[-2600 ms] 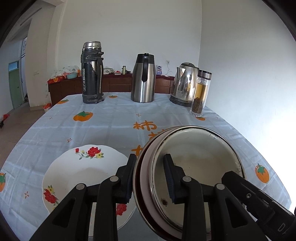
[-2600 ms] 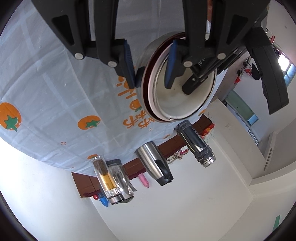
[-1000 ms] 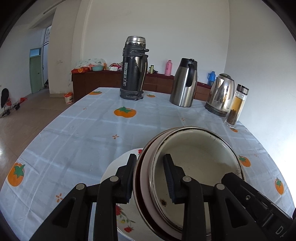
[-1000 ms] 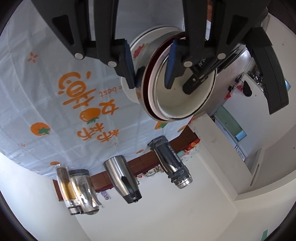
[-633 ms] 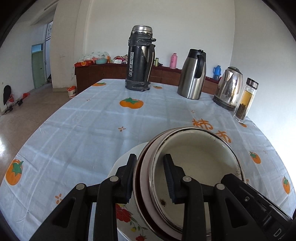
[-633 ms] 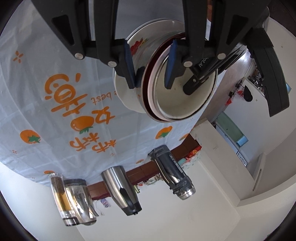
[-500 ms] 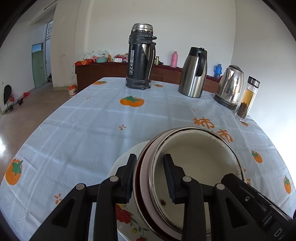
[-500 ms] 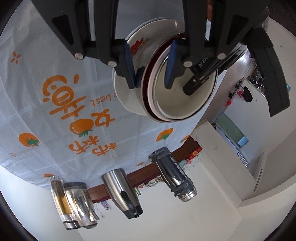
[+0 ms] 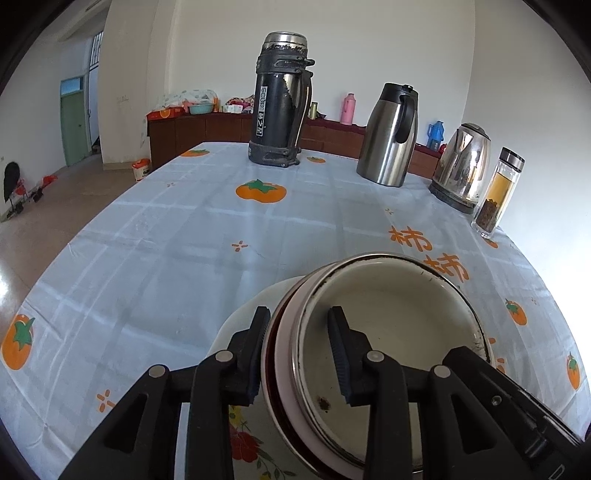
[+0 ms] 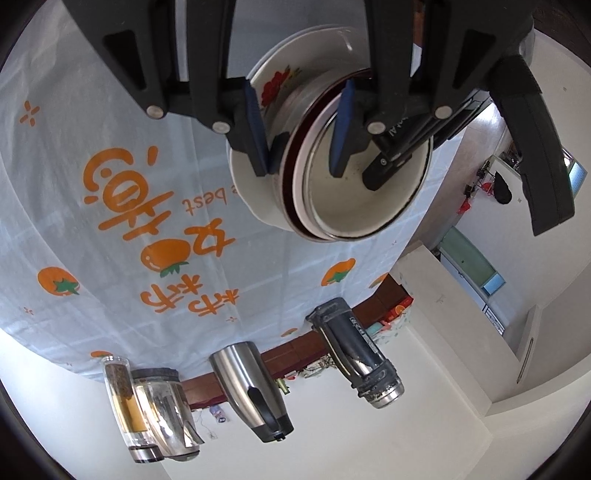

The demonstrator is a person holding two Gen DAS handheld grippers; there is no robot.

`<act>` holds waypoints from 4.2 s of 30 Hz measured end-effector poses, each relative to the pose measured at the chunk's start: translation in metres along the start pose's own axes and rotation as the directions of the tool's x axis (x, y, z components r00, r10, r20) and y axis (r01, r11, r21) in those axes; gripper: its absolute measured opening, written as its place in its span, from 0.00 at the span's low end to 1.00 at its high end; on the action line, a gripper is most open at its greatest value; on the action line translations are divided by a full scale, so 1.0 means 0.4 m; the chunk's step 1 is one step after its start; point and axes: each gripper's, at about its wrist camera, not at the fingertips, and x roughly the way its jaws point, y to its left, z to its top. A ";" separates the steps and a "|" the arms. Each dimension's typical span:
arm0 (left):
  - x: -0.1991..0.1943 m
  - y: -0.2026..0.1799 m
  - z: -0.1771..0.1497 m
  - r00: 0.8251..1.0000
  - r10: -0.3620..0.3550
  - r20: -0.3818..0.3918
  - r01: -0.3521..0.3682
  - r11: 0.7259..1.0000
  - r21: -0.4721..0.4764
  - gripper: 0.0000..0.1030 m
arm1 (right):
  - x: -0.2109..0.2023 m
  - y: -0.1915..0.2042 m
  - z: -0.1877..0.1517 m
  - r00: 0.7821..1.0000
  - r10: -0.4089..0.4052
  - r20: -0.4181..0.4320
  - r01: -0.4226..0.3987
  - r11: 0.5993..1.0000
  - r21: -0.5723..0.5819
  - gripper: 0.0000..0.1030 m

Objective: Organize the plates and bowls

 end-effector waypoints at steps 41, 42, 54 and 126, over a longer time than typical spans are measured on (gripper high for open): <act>-0.161 0.029 -0.082 0.946 0.096 0.311 -0.121 0.991 0.061 0.81 | -0.212 0.041 -0.099 0.825 -0.084 0.559 0.242 0.947 -0.214 1.00; -0.166 0.027 -0.085 0.944 0.095 0.315 -0.121 0.991 0.063 0.81 | -0.217 0.035 -0.101 0.828 -0.078 0.555 0.225 0.953 -0.203 1.00; -0.182 0.012 -0.103 0.936 0.102 0.338 -0.137 0.987 0.081 0.81 | -0.241 0.034 -0.116 0.822 -0.054 0.567 0.202 0.958 -0.202 1.00; -0.217 -0.007 -0.092 0.916 0.115 0.386 -0.168 0.980 0.106 0.82 | -0.236 0.020 -0.114 0.823 -0.084 0.562 0.226 0.956 -0.187 1.00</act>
